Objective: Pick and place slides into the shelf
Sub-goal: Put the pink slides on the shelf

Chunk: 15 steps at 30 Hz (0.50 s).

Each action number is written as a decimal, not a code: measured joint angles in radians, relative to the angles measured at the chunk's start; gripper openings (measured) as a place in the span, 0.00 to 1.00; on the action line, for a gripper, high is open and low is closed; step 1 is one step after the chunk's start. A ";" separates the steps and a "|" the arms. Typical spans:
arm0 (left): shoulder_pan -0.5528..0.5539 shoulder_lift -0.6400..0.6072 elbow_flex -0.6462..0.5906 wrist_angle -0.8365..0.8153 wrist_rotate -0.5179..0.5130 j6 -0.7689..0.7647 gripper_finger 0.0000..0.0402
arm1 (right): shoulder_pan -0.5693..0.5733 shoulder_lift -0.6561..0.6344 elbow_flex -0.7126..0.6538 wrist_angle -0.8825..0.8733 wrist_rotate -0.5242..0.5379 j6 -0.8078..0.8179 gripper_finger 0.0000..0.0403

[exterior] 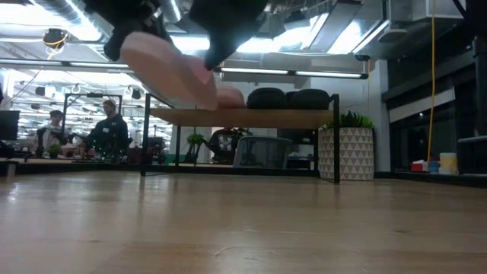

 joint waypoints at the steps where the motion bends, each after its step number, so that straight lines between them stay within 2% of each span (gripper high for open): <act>1: -0.002 -0.013 0.000 -0.001 0.001 0.000 0.01 | 0.001 -0.004 0.000 -0.023 -0.003 0.001 0.28; 4: -0.003 -0.062 0.000 0.000 0.001 0.000 0.00 | 0.002 -0.018 0.000 -0.044 -0.016 0.003 0.08; 5: -0.003 -0.079 0.000 0.000 0.000 0.000 0.00 | 0.002 -0.021 0.000 -0.049 -0.015 -0.001 0.04; 9: -0.003 -0.151 0.001 -0.002 -0.005 0.005 0.00 | 0.003 -0.022 0.000 -0.123 -0.014 0.004 0.02; 12: -0.003 -0.199 0.002 -0.008 -0.007 0.010 0.00 | -0.003 -0.023 0.000 -0.215 -0.009 0.101 0.01; 15: -0.003 -0.235 0.002 -0.010 -0.011 0.011 0.00 | -0.002 -0.023 0.000 -0.236 -0.008 0.157 0.01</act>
